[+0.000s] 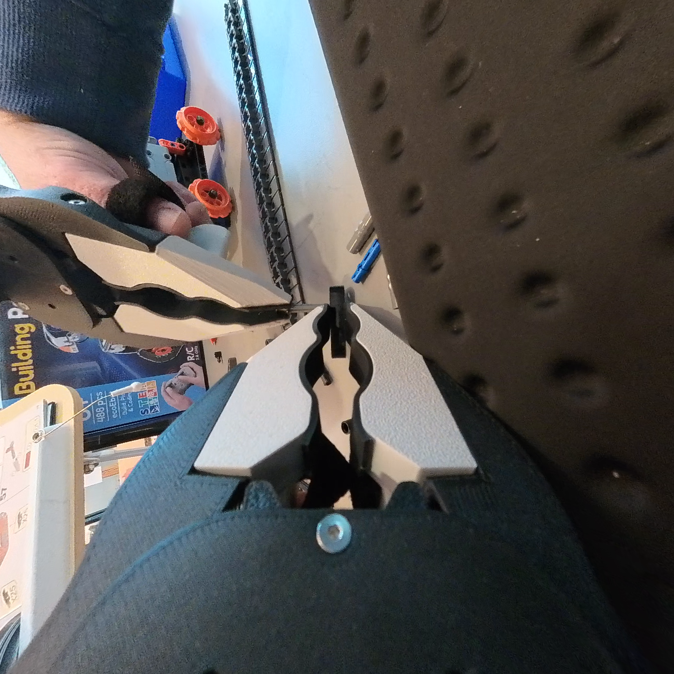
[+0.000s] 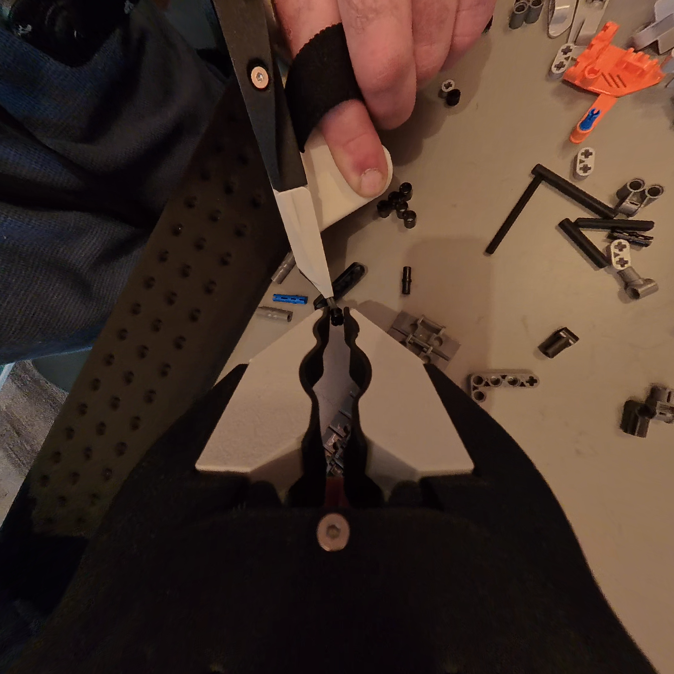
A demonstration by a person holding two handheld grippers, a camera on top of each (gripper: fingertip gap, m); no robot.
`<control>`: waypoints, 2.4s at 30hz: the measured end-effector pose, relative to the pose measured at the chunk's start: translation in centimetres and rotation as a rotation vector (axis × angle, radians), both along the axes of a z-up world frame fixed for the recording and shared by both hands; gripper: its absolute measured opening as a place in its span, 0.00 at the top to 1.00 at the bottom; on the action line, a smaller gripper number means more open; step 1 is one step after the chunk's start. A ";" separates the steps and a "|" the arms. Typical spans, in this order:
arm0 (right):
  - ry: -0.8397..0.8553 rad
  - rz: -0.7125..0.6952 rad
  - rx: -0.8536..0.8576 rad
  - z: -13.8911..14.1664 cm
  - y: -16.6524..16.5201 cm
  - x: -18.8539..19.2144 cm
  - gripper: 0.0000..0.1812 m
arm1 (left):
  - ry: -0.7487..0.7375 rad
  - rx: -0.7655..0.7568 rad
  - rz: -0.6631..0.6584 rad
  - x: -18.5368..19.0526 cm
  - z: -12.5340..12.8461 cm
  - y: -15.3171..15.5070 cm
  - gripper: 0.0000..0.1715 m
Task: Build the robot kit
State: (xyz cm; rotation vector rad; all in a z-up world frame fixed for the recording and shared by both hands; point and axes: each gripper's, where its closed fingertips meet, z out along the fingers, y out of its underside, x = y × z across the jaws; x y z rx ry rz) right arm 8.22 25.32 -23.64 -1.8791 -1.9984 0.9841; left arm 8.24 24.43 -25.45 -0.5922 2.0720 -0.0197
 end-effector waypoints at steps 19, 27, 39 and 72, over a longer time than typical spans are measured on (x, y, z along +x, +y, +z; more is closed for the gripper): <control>-0.217 0.198 0.106 -0.4 -0.2 -0.1 0.99 | 0.009 -0.023 0.004 -0.1 -0.4 -0.2 0.96; -0.262 0.237 0.012 -0.4 -0.3 -0.3 1.00 | 0.009 -0.035 0.000 -0.1 -0.5 -0.4 0.96; -0.211 0.113 0.194 -0.1 0.3 0.1 0.99 | -0.049 -0.031 0.040 0.3 0.2 0.3 0.90; -0.016 -0.199 0.233 -2.5 -1.2 3.1 0.98 | 0.154 -0.403 0.090 0.7 -0.6 1.0 0.94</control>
